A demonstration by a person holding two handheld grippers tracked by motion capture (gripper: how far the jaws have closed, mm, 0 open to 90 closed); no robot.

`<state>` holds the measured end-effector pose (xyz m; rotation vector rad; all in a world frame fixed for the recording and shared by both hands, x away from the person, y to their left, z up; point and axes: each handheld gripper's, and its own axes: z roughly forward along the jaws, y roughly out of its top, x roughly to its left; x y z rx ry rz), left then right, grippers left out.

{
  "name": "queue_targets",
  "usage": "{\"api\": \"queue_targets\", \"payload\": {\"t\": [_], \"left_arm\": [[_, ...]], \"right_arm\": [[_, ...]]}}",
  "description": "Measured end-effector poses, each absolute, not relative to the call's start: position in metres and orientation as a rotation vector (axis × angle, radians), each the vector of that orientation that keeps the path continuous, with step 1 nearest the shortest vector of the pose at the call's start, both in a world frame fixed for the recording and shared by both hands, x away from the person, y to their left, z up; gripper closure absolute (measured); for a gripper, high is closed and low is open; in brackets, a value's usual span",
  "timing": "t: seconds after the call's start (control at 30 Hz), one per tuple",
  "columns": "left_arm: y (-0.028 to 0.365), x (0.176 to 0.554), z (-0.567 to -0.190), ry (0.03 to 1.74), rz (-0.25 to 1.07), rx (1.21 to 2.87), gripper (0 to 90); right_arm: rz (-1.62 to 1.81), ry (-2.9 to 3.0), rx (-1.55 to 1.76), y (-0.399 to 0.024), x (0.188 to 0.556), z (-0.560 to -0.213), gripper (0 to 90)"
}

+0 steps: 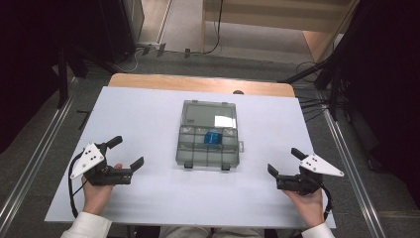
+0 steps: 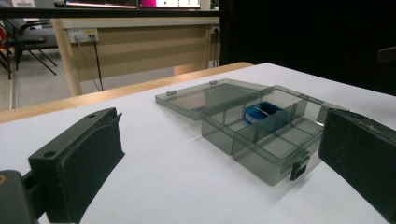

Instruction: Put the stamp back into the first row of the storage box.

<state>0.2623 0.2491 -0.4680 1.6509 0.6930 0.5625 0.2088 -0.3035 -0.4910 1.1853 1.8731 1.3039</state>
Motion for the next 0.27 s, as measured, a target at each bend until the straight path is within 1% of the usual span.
{"api": "queue_targets", "payload": {"t": [0.27], "left_arm": [[0.2492, 0.2626, -0.4677, 0.693, 0.562, 1.647, 0.0]], "right_arm": [[1.368, 1.82, 1.119, -0.3056, 0.2006, -0.4986, 0.0]]}}
